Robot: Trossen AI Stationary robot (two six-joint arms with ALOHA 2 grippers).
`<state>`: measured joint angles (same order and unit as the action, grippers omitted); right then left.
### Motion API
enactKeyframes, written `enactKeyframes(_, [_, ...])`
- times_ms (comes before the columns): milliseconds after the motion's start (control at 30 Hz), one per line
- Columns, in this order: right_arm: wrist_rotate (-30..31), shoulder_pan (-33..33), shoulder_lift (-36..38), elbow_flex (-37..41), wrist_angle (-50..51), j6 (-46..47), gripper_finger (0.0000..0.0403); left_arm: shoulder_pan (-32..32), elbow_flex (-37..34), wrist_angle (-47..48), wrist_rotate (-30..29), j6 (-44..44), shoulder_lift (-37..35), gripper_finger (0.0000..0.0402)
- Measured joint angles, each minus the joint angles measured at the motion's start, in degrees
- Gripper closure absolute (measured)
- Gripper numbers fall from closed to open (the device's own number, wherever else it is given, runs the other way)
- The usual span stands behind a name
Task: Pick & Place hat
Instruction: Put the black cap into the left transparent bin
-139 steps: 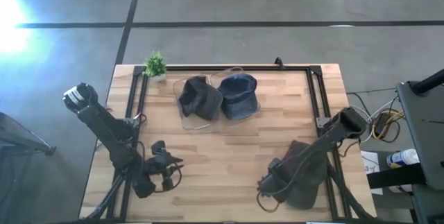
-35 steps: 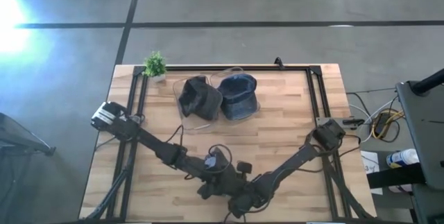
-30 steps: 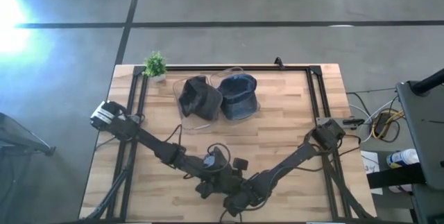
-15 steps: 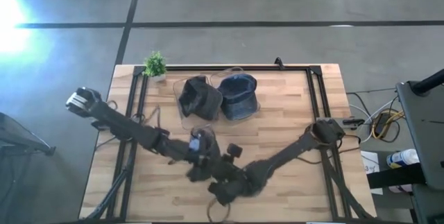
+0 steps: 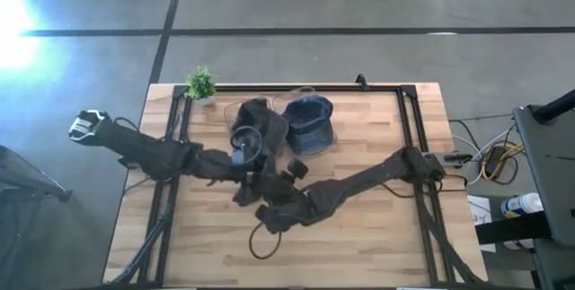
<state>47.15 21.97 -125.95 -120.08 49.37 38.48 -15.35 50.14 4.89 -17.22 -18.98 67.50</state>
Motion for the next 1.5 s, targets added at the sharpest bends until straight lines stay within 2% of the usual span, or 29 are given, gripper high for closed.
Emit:
enactKeyframes(167, [-13.6, 1.8, 0.4, -1.7, 8.8, 10.3, 0.0273, -2.7, -5.3, -4.5, -0.8, -6.9, 5.9, 0.0312])
enactKeyframes(267, [-18.7, 2.4, 0.4, -0.2, 10.2, 14.5, 0.0273, -3.9, -8.4, -8.1, -1.3, -9.9, 9.3, 0.0312])
enactKeyframes(433, [-19.7, 2.5, 0.3, 5.1, 7.5, 17.3, 0.0273, -4.0, -12.1, -7.2, -2.2, -13.7, 11.8, 0.0312])
enactKeyframes(600, [-22.9, 1.3, 0.3, 10.3, -0.7, 17.0, 0.0273, -4.2, -13.2, -0.7, -2.1, -17.1, 8.1, 0.0312])
enactKeyframes(700, [-23.6, 1.0, 0.3, 12.3, -1.5, 16.7, 0.0273, -4.3, -12.8, 4.5, -2.3, -17.7, 5.1, 0.0312])
enactKeyframes(767, [-23.4, 1.1, 0.4, 12.7, 0.9, 15.3, 0.0273, -4.5, -12.4, 8.9, -2.4, -19.4, 3.2, 0.0312])
enactKeyframes(867, [-23.4, 1.3, 2.9, 13.4, 10.8, 14.8, 0.0273, -6.0, -12.3, 11.7, -2.4, -24.3, 0.1, 0.0312])
enactKeyframes(933, [-23.5, 1.5, 5.9, 15.7, 17.5, 17.3, 0.0273, -8.6, -12.9, 7.7, -2.4, -28.8, -1.2, 0.0312])
enactKeyframes(1000, [-25.9, 1.4, 9.3, 20.8, 19.8, 20.1, 0.0273, -11.8, -13.8, 1.5, -2.4, -32.4, -0.7, 0.0312])
enactKeyframes(1100, [-29.8, 0.3, 13.3, 30.9, 15.1, 24.0, 0.0274, -16.2, -14.1, -9.7, -3.3, -34.6, 3.3, 0.0312])
enactKeyframes(1200, [-29.9, -2.6, 16.4, 38.9, 8.4, 25.9, 0.0277, -17.8, -13.3, -17.2, -6.1, -35.1, 9.1, 0.0312])
enactKeyframes(1333, [-30.2, -7.1, 17.3, 45.5, 4.6, 25.0, 0.0283, -17.7, -10.1, -18.3, -4.6, -36.6, 17.7, 0.0312])
enactKeyframes(1500, [-39.9, -8.2, 16.6, 47.6, -4.9, 20.2, 0.0284, -16.3, -5.4, -18.5, -4.0, -36.4, 27.2, 0.0312])
